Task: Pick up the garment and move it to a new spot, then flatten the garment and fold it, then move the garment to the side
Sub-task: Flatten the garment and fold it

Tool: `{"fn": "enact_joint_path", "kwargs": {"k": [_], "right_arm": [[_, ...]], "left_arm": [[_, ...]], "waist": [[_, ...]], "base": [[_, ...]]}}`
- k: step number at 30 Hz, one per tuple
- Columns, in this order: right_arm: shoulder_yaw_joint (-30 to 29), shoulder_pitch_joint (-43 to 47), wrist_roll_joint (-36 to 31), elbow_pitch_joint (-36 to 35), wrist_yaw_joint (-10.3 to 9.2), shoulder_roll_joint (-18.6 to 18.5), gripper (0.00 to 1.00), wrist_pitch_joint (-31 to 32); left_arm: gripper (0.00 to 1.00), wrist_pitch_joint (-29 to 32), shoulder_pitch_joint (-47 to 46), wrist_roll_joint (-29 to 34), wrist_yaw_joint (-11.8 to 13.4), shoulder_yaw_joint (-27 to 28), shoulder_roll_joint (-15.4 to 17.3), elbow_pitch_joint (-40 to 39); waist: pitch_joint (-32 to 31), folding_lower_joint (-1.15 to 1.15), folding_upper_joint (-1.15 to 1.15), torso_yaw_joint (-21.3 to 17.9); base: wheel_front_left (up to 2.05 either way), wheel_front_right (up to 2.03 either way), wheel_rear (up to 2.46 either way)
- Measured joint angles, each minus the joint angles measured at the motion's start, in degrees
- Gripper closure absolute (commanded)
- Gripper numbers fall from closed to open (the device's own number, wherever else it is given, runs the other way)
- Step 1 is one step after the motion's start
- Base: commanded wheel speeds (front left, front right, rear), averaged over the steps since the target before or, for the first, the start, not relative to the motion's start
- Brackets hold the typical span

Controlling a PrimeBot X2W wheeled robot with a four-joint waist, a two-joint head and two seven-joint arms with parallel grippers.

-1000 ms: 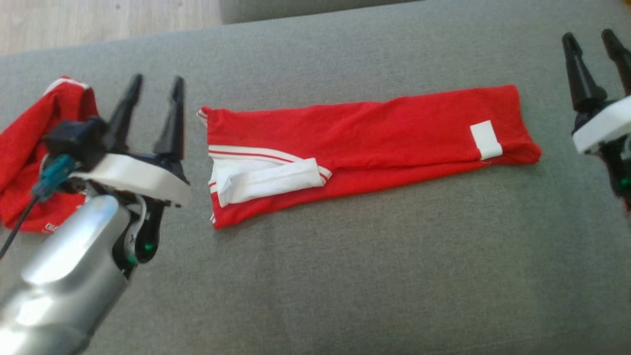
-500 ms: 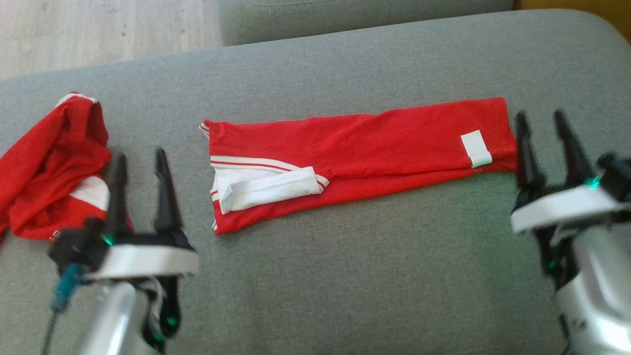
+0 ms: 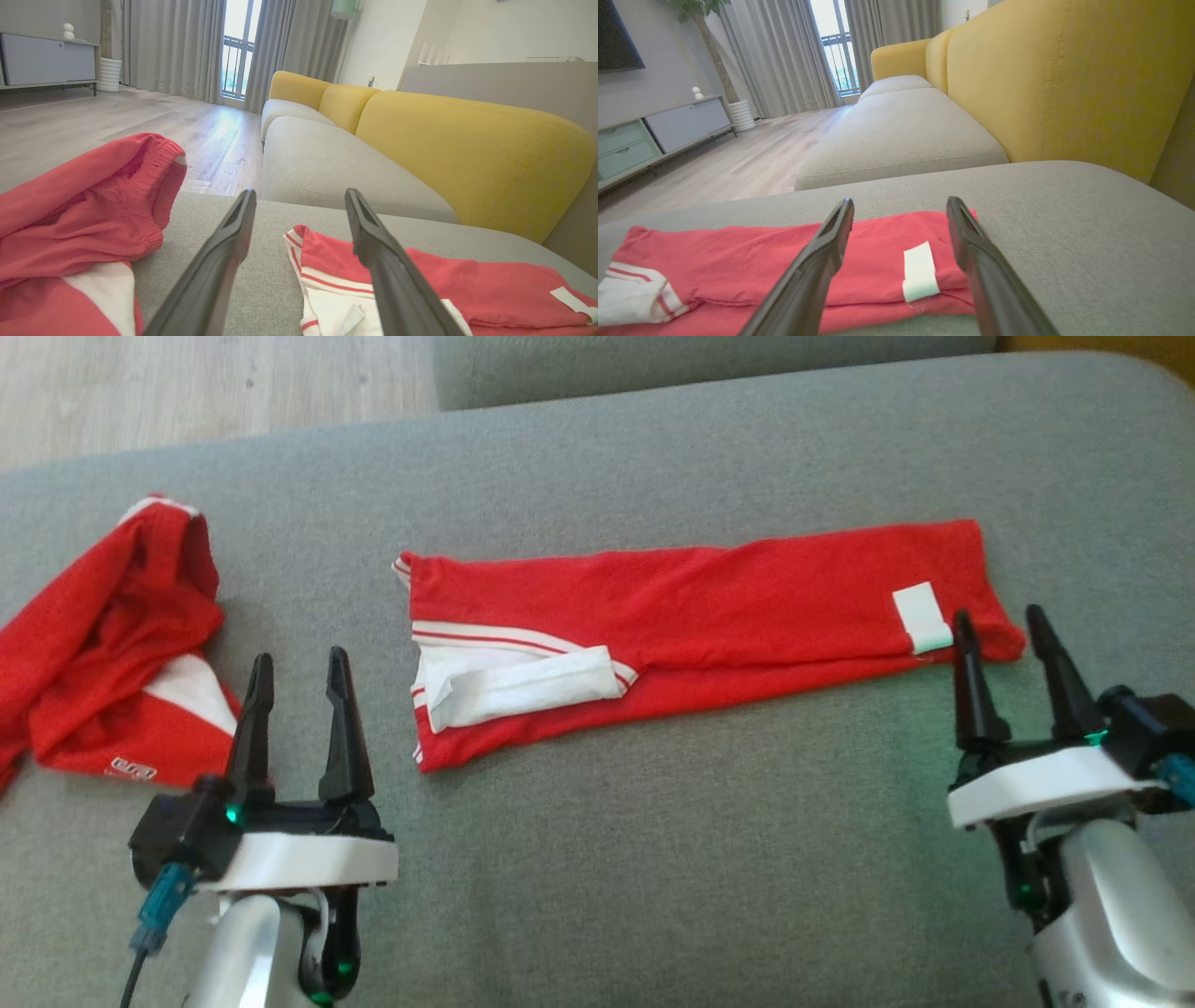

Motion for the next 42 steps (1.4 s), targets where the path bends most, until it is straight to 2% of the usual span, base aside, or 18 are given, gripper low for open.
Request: {"fn": "enact_joint_path", "kwargs": {"k": [6, 16, 22, 27, 28, 29, 30, 38, 42], "right_arm": [[-6.4, -5.4, -3.7, 6.0, 0.00, -0.5, 0.00, 1.5], [-21.2, -15.0, -11.7, 20.7, 0.00, 0.7, 0.00, 9.3], [-22.6, -17.7, -13.3, 24.8, 0.00, 3.4, 0.00, 10.8], [-22.4, -19.7, -13.0, 26.1, 0.00, 3.4, 0.00, 11.1], [-22.1, -20.0, -12.9, 26.3, 0.00, 3.4, 0.11, 11.3], [-21.7, -20.1, -12.5, 26.5, 0.00, 3.4, 0.58, 11.4], [-21.3, -20.1, -11.9, 26.6, 0.00, 3.4, 1.00, 11.4], [-19.9, -20.5, -8.1, 26.8, 0.00, 3.2, 1.00, 10.3], [-22.3, -20.5, -8.0, 26.8, 0.00, 0.6, 1.00, 9.5]], "left_arm": [[0.00, 0.0, -2.1, 1.8, -1.5, 1.0, -1.2, 0.9], [0.00, 0.0, -5.4, 1.8, -2.7, -0.2, -1.7, 2.2], [0.00, 0.0, -6.5, 1.6, -2.9, -0.4, -1.7, 2.6], [0.00, 0.0, -7.3, 1.2, -2.9, -0.3, -1.8, 2.6], [0.00, 0.0, -7.4, 1.2, -2.9, -0.3, -1.8, 2.5], [0.00, 0.0, -7.5, 1.2, -2.9, -0.3, -1.8, 2.5], [0.00, 0.0, -7.5, 1.2, -2.9, -0.3, -1.8, 2.5], [0.00, 0.0, -7.6, 1.3, -2.9, -0.4, -1.9, 2.5], [0.00, 0.0, -7.6, 1.3, -2.9, -0.4, -1.9, 2.6]], "waist": [[2.5, 0.01, 0.00, 1.1], [7.4, 0.01, 0.00, 3.7], [9.4, 0.01, 0.00, 4.6], [10.3, 0.01, 0.00, 4.5], [10.4, 0.00, 0.00, 4.4], [10.5, 0.00, 0.00, 4.3], [10.6, 0.00, 0.00, 4.2], [10.2, 0.01, 0.00, 3.4], [9.7, 0.01, 0.00, 3.1]], "base": [[0.00, 0.00, 0.00], [0.00, 0.00, 0.00], [0.00, 0.00, 0.00], [0.00, 0.00, 0.00], [0.00, 0.00, 0.00], [0.00, 0.00, 0.00], [0.00, 0.00, 0.00], [0.00, 0.00, 0.00], [0.00, 0.00, 0.00]]}}
